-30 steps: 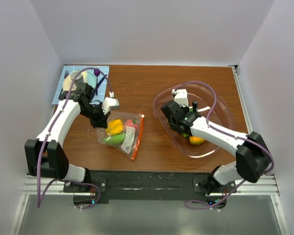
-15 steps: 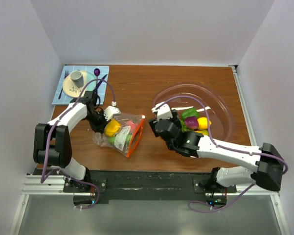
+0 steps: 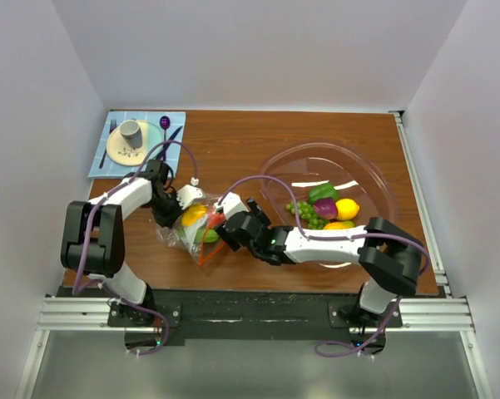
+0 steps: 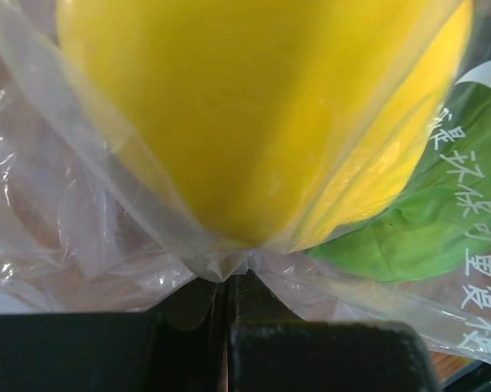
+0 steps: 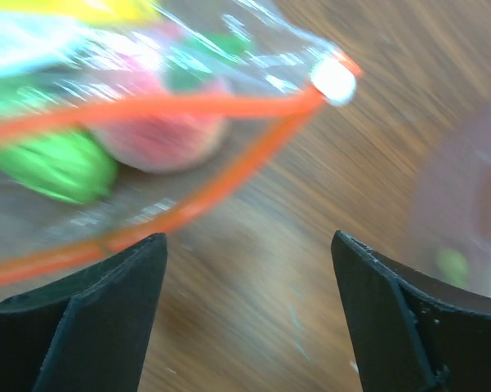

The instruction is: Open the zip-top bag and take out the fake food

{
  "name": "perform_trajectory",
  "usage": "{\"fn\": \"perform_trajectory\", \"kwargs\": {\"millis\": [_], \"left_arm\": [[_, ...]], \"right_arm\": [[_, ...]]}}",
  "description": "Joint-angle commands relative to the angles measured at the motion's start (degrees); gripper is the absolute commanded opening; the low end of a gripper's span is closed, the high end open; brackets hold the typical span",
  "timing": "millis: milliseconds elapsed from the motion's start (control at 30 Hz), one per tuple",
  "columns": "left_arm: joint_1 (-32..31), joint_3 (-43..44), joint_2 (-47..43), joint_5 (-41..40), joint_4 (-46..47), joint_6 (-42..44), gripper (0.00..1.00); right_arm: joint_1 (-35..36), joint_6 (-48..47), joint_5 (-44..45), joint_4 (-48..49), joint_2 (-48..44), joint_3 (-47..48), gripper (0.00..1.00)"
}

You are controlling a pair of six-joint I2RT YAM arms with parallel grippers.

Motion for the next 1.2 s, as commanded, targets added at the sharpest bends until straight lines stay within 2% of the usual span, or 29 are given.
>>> {"fn": "perform_trajectory", "kwargs": {"millis": [0, 133, 267, 533, 667, 767, 867, 900, 967, 1000, 1033, 1067, 1167], "left_arm": [[-0.28, -1.39, -2.52, -1.47, 0.8, 2.1, 0.0], [-0.28, -1.57, -2.79, -0.77, 0.27, 2.37, 0.0], [-0.28, -1.48, -2.61, -0.42, 0.53, 2.45, 0.0], [-0.28, -1.3, -2.44, 0.11, 0.36, 2.63, 0.0], [-0.37, -1.57, -3.23, 0.29, -0.08, 2.98, 0.0], [-0.37, -1.48, -3.58, 0.2, -0.34, 2.98, 0.0], [-0.37, -1.74, -3.84, 0.11, -0.43, 3.07, 0.0], [-0.37, -1.83, -4.02, 0.11, -0.43, 3.07, 0.0], [-0.37, -1.92, -4.11, 0.02, -0.34, 3.07, 0.0], [-0.37, -2.01, -4.11, 0.02, -0.34, 3.07, 0.0], [-0.37, -2.1, -4.19, 0.02, -0.26, 2.98, 0.0], [-0.37, -2.1, -4.11, 0.11, -0.17, 3.07, 0.0], [-0.37, -2.01, -4.11, 0.29, -0.17, 3.07, 0.0]], "right_arm": [[0.54, -0.52, -7.85, 7.7, 0.99, 3.64, 0.88], [0.54, -0.17, -9.17, 7.97, 4.51, 5.83, 0.89], [0.54, 0.88, -14.08, 7.62, 7.41, 8.29, 0.89], [0.45, 5.28, -16.55, 4.81, 14.44, 11.63, 0.82], [0.45, 5.37, -18.05, 8.32, 16.55, 11.64, 0.86], [0.45, 5.37, -19.63, 9.03, 17.96, 12.69, 0.84], [0.45, 5.63, -20.86, 8.5, 18.05, 13.66, 0.72], [0.45, 5.89, -21.13, 8.15, 17.79, 13.75, 0.61], [0.36, 6.33, -21.48, 7.8, 16.38, 13.05, 0.46], [0.45, 6.42, -21.48, 7.45, 15.68, 12.52, 0.27], [0.54, 6.33, -21.48, 7.45, 14.89, 11.39, 0.16], [0.54, 6.59, -21.31, 7.36, 13.23, 10.77, 0.01], [0.54, 6.68, -20.6, 7.01, 9.19, 7.87, 0.0]]}}
